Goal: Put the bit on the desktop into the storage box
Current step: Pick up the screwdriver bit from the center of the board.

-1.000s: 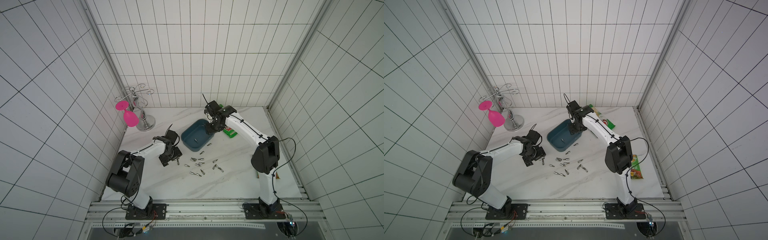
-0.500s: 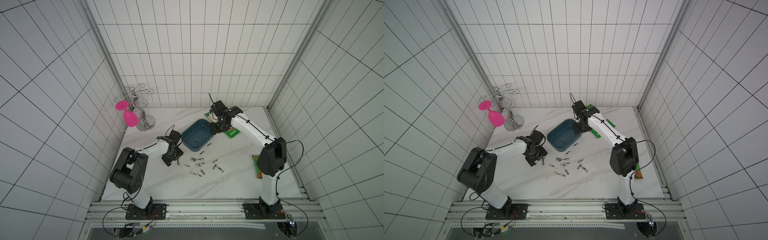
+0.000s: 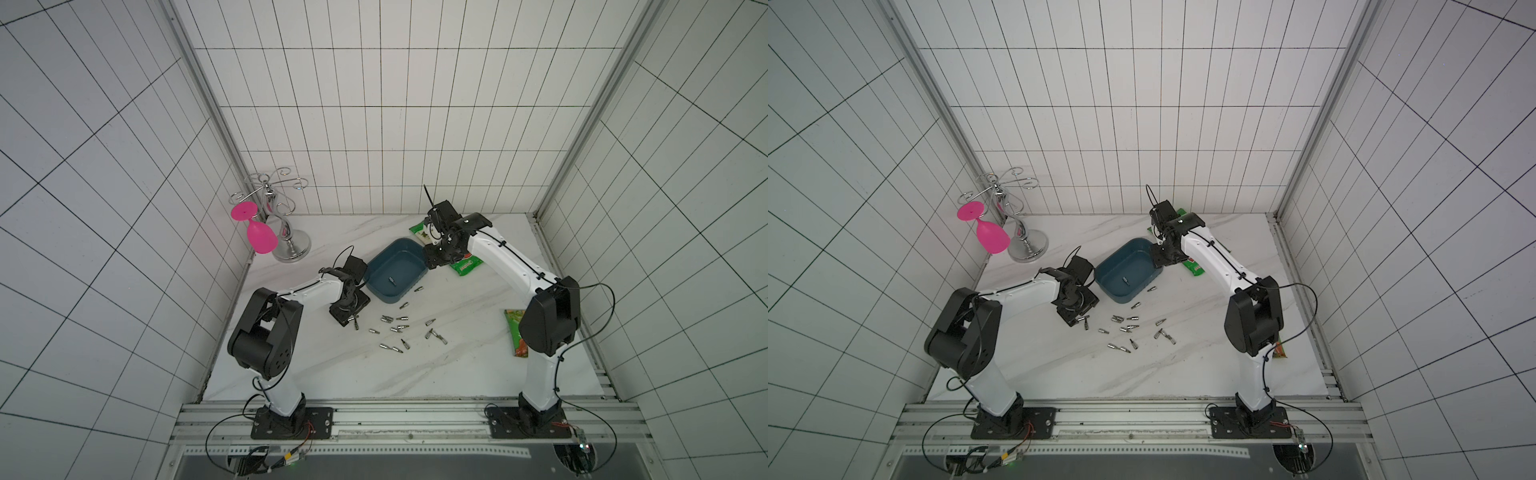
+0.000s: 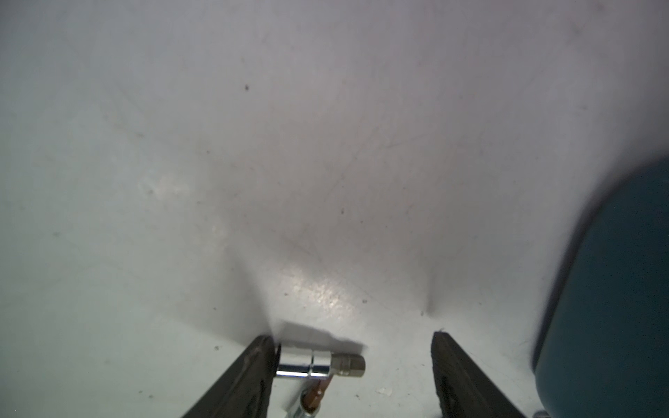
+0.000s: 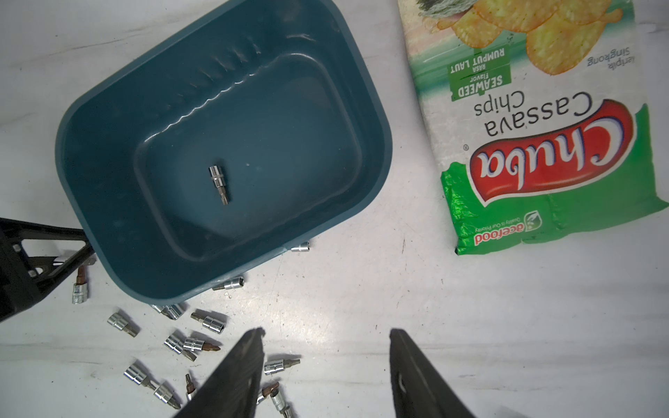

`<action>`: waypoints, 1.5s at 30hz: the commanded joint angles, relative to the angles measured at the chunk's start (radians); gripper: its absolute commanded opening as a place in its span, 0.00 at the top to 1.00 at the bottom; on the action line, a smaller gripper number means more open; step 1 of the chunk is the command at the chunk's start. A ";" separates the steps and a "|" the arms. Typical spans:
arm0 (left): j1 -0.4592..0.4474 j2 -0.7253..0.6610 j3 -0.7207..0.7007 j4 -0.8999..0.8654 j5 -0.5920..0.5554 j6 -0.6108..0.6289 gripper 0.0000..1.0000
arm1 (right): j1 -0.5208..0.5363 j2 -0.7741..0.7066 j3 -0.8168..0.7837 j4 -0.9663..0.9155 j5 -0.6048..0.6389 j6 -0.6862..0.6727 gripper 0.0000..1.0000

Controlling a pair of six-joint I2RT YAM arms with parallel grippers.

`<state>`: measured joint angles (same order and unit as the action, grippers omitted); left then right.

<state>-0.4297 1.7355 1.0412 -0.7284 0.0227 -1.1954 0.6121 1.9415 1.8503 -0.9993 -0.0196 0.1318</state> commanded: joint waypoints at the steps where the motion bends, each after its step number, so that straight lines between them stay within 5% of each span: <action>1: -0.014 0.051 -0.004 0.045 0.005 -0.017 0.29 | -0.014 -0.036 -0.012 0.001 -0.005 0.005 0.42; 24: 0.017 0.089 0.066 -0.005 -0.033 0.093 0.30 | -0.035 -0.052 -0.042 0.002 -0.019 0.000 0.43; 38: 0.017 0.169 0.082 -0.004 -0.010 0.111 0.46 | -0.035 -0.073 -0.052 0.002 -0.014 0.004 0.44; 45: 0.024 0.218 0.147 -0.054 -0.022 0.143 0.45 | -0.045 -0.076 -0.059 0.002 -0.023 0.000 0.44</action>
<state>-0.4152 1.8709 1.2057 -0.7994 0.0151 -1.0798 0.5827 1.8893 1.8057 -0.9905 -0.0391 0.1314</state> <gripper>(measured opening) 0.551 0.561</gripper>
